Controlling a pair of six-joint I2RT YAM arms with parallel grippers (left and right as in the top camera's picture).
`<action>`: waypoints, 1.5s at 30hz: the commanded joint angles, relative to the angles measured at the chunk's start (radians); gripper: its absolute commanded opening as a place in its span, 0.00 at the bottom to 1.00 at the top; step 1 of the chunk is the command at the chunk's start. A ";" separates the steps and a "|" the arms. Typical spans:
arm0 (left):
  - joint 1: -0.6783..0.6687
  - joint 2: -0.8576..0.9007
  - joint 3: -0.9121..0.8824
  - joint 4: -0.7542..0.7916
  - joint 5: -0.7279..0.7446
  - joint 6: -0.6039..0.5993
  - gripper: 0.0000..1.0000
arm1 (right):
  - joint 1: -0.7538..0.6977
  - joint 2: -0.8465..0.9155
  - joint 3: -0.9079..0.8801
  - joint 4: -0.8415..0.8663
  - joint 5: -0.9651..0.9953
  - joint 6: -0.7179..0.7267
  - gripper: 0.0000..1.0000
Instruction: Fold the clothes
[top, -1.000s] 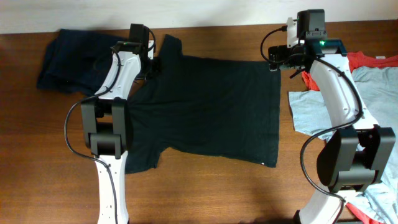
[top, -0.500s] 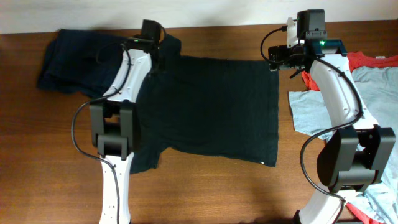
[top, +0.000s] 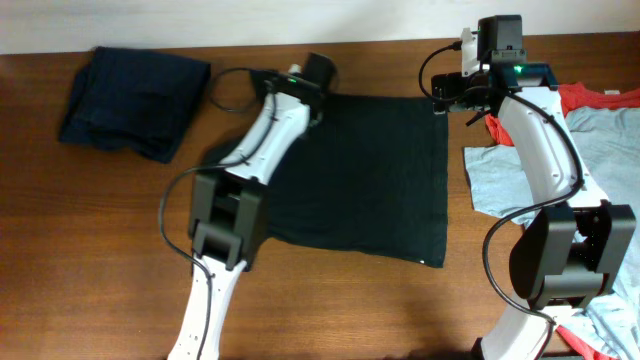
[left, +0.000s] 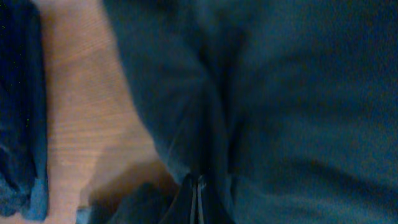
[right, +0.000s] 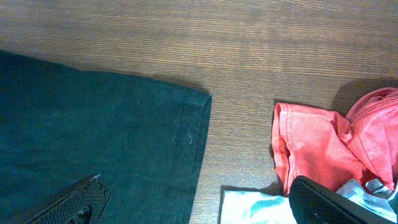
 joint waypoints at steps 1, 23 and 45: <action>-0.048 -0.021 0.021 -0.028 -0.051 -0.029 0.01 | 0.005 0.002 0.000 0.000 0.002 0.002 0.99; 0.058 -0.047 0.129 -0.135 0.344 -0.070 0.98 | 0.005 0.002 0.000 0.000 0.002 0.002 0.99; 0.382 -0.042 0.129 -0.248 0.795 0.330 0.79 | 0.005 0.002 0.000 0.000 0.002 0.002 0.99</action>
